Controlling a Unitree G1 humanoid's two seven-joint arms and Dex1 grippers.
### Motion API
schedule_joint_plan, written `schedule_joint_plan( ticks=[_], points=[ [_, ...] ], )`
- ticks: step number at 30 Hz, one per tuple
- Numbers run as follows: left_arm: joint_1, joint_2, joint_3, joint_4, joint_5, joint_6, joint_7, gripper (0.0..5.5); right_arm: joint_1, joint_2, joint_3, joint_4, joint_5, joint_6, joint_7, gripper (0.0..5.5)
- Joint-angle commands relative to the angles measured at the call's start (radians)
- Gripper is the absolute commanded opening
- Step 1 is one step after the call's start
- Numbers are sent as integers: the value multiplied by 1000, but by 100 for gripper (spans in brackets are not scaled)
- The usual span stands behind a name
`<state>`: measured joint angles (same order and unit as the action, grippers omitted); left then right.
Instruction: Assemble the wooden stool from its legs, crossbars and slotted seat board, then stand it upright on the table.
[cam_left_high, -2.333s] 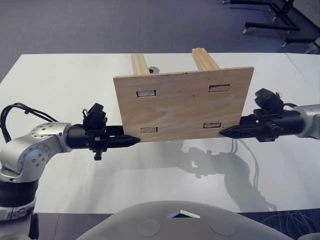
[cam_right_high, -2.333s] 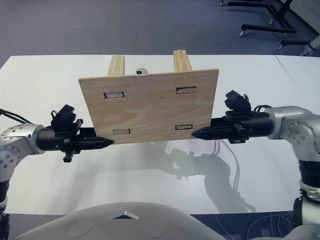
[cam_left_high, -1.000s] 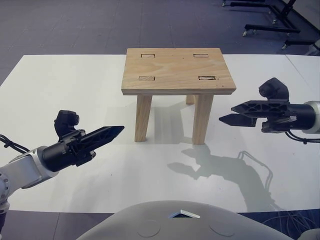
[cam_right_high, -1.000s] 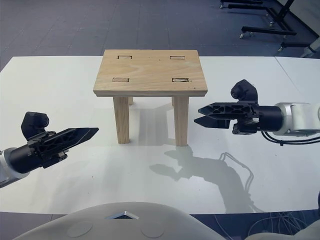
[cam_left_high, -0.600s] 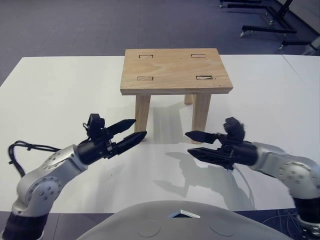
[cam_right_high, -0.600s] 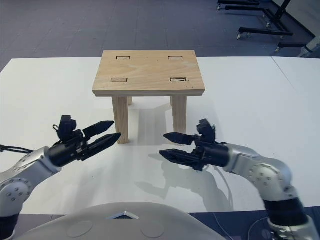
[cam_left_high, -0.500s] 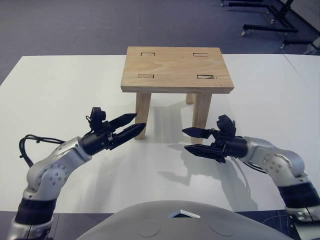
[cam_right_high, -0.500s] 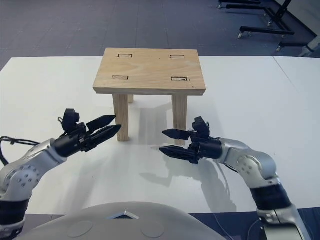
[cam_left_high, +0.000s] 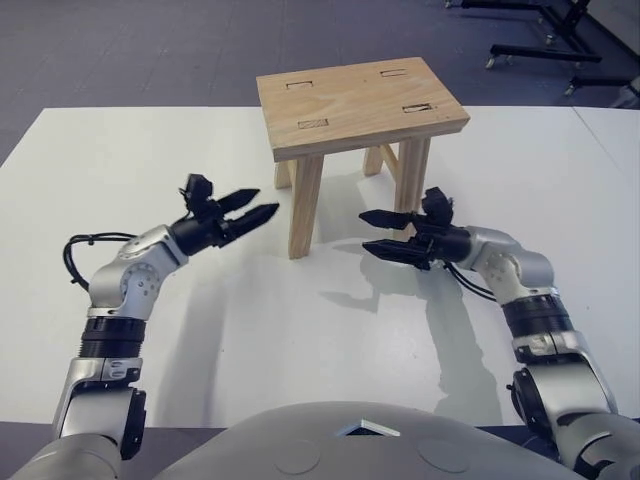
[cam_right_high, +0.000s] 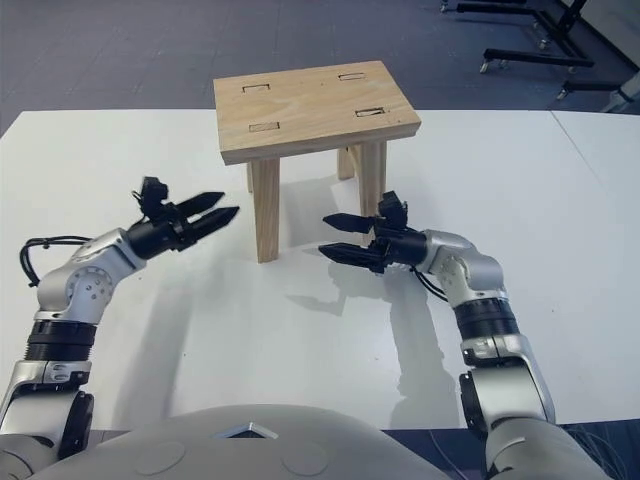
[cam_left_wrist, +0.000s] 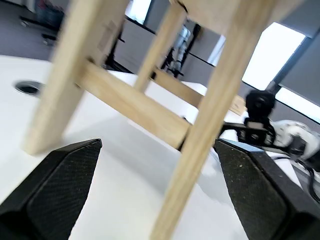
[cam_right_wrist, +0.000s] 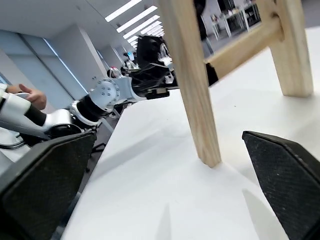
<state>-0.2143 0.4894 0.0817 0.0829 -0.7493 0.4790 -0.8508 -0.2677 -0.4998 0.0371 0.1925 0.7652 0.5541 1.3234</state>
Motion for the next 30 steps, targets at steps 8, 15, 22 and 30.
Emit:
schedule_joint_plan(
  ticks=[8, 15, 22, 30],
  points=[
    [-44, -154, 163, -404, 25, -164, 320, 414, -3, 314, -265, -540, 161, -170, -650, 538],
    [-247, -298, 9, -332, 315, -289, 560, 414, -130, 406, -162, -386, -301, -507, -888, 538],
    [-284, -302, -7, -291, 413, -331, 591, 414, -140, 442, -148, -305, -374, -610, -944, 538],
    [-300, -312, -47, -244, 490, -400, 576, 414, -171, 434, -169, -260, -520, -730, -1086, 538]
  ],
)
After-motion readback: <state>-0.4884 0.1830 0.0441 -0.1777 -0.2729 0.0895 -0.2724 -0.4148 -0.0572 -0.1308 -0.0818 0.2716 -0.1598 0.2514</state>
